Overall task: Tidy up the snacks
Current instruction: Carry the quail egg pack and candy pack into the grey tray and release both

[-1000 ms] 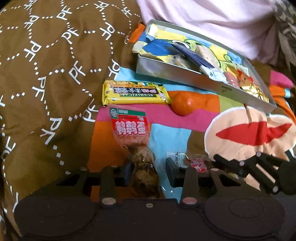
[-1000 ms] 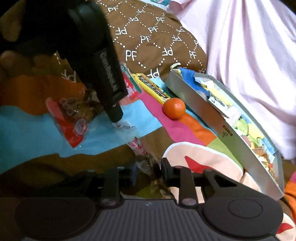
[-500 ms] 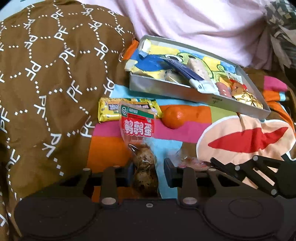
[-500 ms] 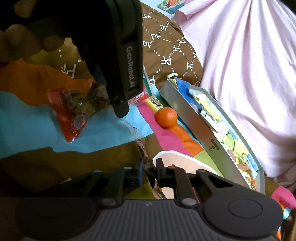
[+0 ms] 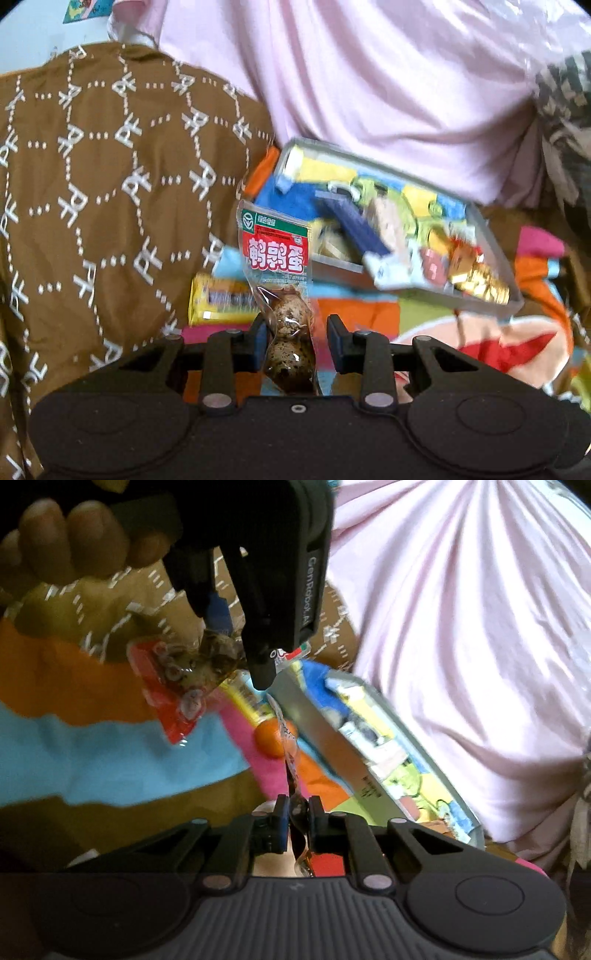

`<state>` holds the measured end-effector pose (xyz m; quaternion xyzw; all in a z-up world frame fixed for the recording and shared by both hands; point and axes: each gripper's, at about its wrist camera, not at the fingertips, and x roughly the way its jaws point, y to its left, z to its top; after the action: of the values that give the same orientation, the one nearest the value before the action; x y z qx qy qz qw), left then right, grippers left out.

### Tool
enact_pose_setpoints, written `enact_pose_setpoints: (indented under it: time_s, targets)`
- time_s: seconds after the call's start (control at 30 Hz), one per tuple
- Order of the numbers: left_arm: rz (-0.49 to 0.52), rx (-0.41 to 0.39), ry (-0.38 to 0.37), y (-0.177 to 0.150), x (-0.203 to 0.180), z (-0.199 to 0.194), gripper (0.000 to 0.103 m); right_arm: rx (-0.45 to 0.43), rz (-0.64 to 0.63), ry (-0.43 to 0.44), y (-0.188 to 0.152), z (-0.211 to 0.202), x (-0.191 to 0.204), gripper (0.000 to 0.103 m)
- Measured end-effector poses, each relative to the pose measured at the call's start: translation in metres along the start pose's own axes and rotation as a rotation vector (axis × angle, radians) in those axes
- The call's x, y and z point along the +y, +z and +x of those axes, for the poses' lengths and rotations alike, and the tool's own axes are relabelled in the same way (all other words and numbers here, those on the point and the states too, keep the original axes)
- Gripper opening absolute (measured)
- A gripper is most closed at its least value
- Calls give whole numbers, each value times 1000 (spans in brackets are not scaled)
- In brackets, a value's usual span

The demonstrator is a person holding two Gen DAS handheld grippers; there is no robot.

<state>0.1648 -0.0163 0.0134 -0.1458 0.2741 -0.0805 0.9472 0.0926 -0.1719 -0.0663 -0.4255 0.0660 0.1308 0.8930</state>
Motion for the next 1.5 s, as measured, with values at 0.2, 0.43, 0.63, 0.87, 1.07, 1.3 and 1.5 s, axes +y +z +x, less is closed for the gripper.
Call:
enact_pose_setpoints:
  time_s: [0.2, 0.43, 0.63, 0.87, 1.07, 1.3, 1.5]
  targets:
    - [-9, -50, -6, 29, -16, -1, 35, -61, 143, -86, 3, -5, -26, 12]
    - [26, -92, -33, 58, -51, 12, 35, -142, 316, -233, -2, 8, -73, 12]
    - [-16, -92, -64, 81, -86, 42, 35, -139, 498, -309, -13, 30, -120, 12]
    - [7, -79, -97, 96, -135, 90, 35, -137, 712, -316, -37, 48, -157, 12]
    - [44, -48, -102, 93, -159, 125, 35, -114, 775, -313, -55, 66, -166, 12]
    - [49, -1, -104, 86, -164, 150, 36, -112, 885, -288, -73, 81, -186, 12]
    - [59, 24, -103, 86, -162, 163, 36, -91, 933, -246, -85, 95, -195, 12]
